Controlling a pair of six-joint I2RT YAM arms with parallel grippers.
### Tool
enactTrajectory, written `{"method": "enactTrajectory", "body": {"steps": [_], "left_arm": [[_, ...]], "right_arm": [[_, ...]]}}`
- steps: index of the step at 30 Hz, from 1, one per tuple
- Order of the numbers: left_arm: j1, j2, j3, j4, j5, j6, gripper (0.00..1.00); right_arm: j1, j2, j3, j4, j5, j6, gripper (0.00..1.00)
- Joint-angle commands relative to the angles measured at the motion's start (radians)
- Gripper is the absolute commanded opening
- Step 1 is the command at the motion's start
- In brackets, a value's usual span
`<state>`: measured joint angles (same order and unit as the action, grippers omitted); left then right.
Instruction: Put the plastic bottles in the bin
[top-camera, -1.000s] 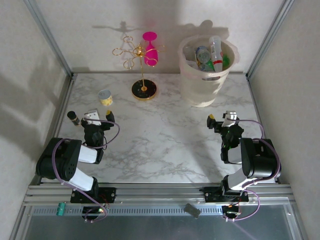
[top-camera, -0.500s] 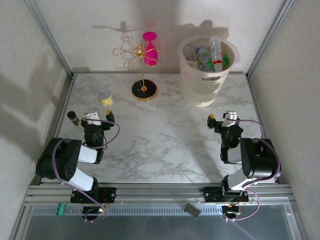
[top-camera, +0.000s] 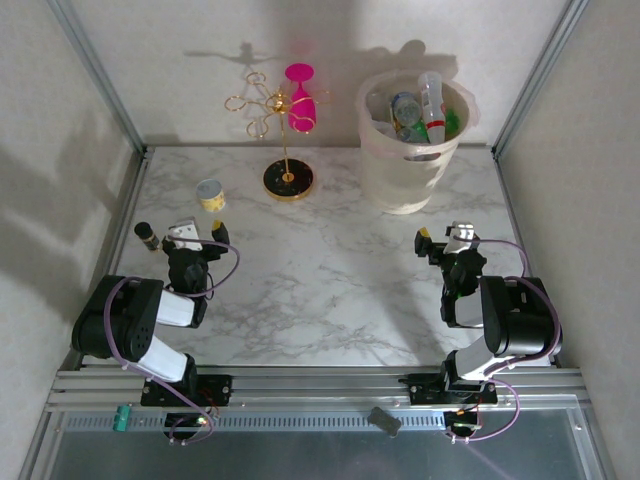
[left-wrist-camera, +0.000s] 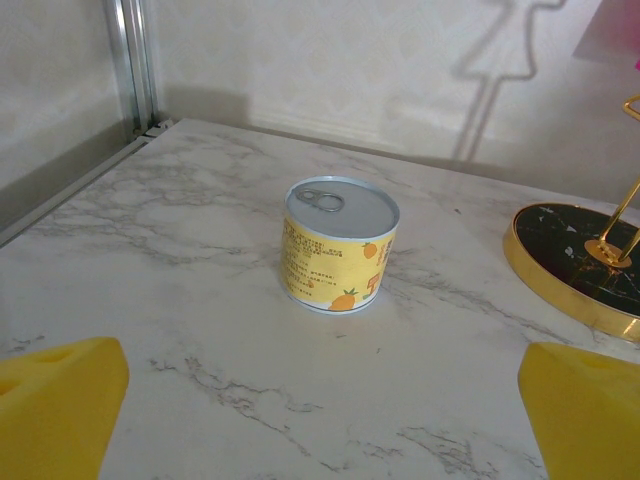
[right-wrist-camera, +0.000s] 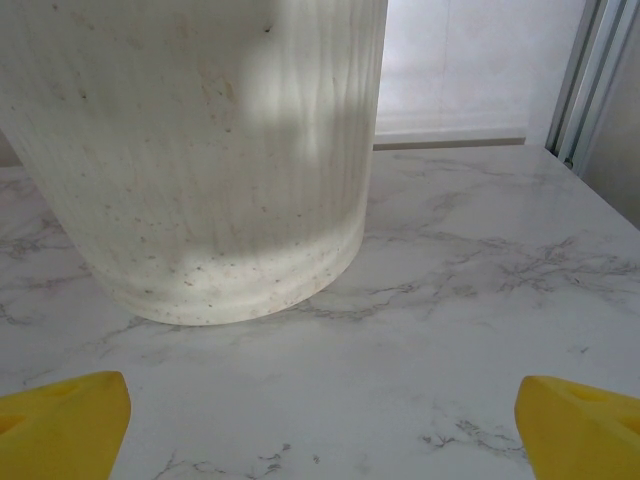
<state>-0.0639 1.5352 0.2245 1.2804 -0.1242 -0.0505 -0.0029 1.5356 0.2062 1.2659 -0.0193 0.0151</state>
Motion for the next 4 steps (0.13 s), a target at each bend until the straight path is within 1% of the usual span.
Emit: {"method": "enactTrajectory", "body": {"steps": [1, 4], "left_arm": [[-0.004, 0.006, 0.01, -0.005, -0.015, -0.012, 0.99], [-0.007, 0.005, 0.006, 0.002, -0.02, -0.011, 0.99]], "right_arm": [[0.003, 0.008, 0.016, 0.01, 0.016, 0.0, 0.99], [0.003, 0.008, 0.016, 0.01, 0.016, 0.0, 0.99]]}}
